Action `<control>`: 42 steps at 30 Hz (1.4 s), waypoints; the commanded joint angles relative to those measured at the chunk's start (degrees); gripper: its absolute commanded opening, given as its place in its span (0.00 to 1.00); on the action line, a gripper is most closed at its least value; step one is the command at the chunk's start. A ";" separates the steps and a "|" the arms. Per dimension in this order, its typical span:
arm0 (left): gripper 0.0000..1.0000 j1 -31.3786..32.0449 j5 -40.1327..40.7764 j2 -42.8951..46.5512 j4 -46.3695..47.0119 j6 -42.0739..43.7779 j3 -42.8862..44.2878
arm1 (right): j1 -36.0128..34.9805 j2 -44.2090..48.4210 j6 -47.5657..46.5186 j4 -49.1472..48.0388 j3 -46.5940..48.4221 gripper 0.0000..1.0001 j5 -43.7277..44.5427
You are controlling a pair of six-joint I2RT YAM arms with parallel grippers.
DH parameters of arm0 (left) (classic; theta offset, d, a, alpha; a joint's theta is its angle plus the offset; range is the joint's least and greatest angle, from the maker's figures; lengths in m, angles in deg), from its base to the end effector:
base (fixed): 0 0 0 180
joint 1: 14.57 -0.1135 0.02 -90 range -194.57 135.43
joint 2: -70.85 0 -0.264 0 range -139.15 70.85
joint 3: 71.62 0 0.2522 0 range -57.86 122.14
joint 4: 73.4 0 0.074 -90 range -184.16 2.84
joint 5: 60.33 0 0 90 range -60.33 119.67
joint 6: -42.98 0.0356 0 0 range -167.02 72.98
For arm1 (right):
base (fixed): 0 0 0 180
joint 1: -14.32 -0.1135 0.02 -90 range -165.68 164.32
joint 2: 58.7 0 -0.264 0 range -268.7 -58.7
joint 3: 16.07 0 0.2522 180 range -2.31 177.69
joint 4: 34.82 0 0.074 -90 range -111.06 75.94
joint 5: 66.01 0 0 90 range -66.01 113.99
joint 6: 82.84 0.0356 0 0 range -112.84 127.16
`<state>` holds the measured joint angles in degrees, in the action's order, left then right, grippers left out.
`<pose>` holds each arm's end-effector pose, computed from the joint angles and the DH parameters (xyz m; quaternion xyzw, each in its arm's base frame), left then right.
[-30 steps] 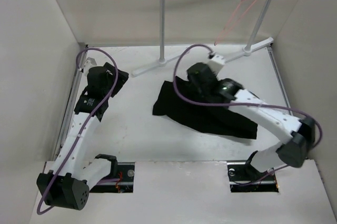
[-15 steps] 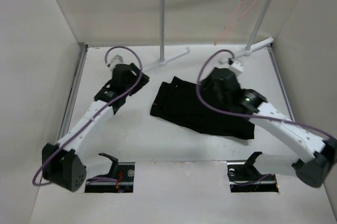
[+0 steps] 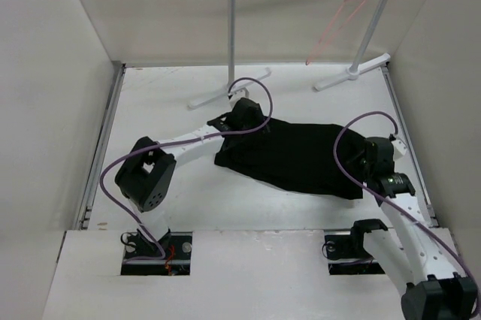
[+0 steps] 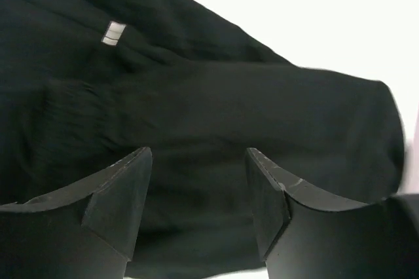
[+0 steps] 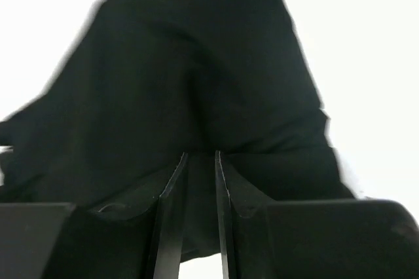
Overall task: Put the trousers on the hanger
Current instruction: Fold the trousers at the center of the board.
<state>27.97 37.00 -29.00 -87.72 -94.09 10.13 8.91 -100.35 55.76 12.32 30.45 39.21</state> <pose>0.2957 -0.2652 0.2367 -0.0653 0.8727 -0.2989 0.3805 0.1544 0.0052 0.2375 0.3834 0.8231 0.0742 0.4123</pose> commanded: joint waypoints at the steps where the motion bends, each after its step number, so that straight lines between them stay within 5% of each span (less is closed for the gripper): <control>1: 0.56 -4.00 2.50 0.36 3.01 0.05 -4.77 | 1.94 -1.50 -1.84 -4.90 -3.39 0.29 -5.73; 6: 0.56 -9.79 3.65 3.69 4.51 -0.13 -16.55 | -0.95 -7.47 0.35 -9.21 -4.54 0.27 -8.10; 12: 0.55 -19.55 4.27 15.63 4.08 -0.39 -28.25 | -14.91 -14.67 6.85 -13.43 -3.05 0.26 -8.72; 16: 0.55 -27.01 4.27 24.42 -1.10 0.13 -28.62 | -22.48 -20.39 8.09 -13.88 1.07 0.27 -6.71; 21: 0.57 -30.90 4.88 33.48 -7.69 1.98 -23.53 | -23.99 -21.20 4.59 -11.33 8.63 0.52 -4.85; 25: 0.57 -26.87 6.46 35.52 -9.55 2.86 -19.74 | -24.25 -19.53 1.50 -9.83 12.86 0.58 -5.29; 30: 0.47 -13.62 9.19 30.88 -9.03 0.85 -16.31 | -23.11 -23.20 0.09 -15.18 13.30 0.20 -10.55; 34: 0.45 -4.11 9.98 23.58 -5.34 -1.79 -14.90 | -21.44 -28.74 1.23 -24.76 10.15 0.13 -12.32; 42: 0.45 -5.49 13.41 24.96 -4.98 -6.54 -27.89 | -18.80 -34.98 6.86 -34.61 -1.02 0.14 -13.55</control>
<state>24.43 47.36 -7.36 -92.55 -98.27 -14.39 -10.41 -134.12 60.85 -15.30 30.73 27.21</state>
